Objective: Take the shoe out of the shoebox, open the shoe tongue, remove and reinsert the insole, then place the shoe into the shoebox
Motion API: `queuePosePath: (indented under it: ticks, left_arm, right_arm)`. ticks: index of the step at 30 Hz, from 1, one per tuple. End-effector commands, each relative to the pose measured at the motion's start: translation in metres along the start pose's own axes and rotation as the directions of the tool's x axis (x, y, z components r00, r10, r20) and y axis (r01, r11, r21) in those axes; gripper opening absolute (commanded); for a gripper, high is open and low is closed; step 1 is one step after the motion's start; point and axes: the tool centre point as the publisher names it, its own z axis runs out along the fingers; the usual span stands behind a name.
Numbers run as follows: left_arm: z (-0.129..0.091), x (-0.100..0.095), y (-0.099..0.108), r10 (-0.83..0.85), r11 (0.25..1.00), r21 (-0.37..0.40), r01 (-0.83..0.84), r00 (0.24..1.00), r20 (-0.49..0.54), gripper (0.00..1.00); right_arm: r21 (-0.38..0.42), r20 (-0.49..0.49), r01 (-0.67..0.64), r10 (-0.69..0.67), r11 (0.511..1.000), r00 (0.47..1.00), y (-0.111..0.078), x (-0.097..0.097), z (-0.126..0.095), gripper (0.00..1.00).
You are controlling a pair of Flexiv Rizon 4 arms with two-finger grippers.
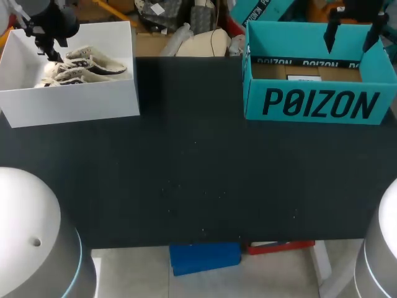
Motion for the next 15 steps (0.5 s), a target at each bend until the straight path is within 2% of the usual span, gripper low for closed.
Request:
queuePosePath:
  ticks: [1, 4, 6, 10, 12, 15]
  left_arm:
    - [0.032, -0.021, -0.006, -0.002, 1.000, -0.028, 0.001, 0.999, -0.033, 0.55]
    - [0.047, -0.027, -0.007, -0.028, 0.999, -0.033, 0.026, 0.998, -0.050, 0.56]
    - [0.057, -0.030, -0.007, -0.042, 0.999, -0.026, 0.041, 0.997, -0.057, 0.52]
    - [0.077, -0.035, -0.007, -0.065, 0.997, -0.050, 0.061, 0.995, -0.071, 0.51]
    - [0.086, -0.037, -0.009, -0.064, 0.997, -0.051, 0.060, 0.995, -0.073, 0.53]
    - [0.100, -0.040, -0.009, -0.071, 0.996, -0.053, 0.067, 0.995, -0.075, 0.44]
  right_arm:
    - [0.002, 0.000, 0.000, 0.000, 1.000, 1.000, 0.001, 0.000, 0.000, 1.00]
    - [0.002, 0.000, 0.000, 0.000, 1.000, 1.000, 0.001, 0.000, 0.000, 1.00]
    - [0.002, 0.000, 0.000, 0.000, 1.000, 1.000, 0.001, 0.000, 0.000, 1.00]
    - [0.002, 0.000, 0.000, 0.000, 1.000, 1.000, 0.001, 0.000, 0.000, 1.00]
    - [0.002, 0.000, 0.000, 0.000, 1.000, 1.000, 0.001, 0.000, 0.000, 1.00]
    - [0.002, 0.000, 0.000, 0.000, 1.000, 1.000, 0.001, 0.000, 0.000, 1.00]
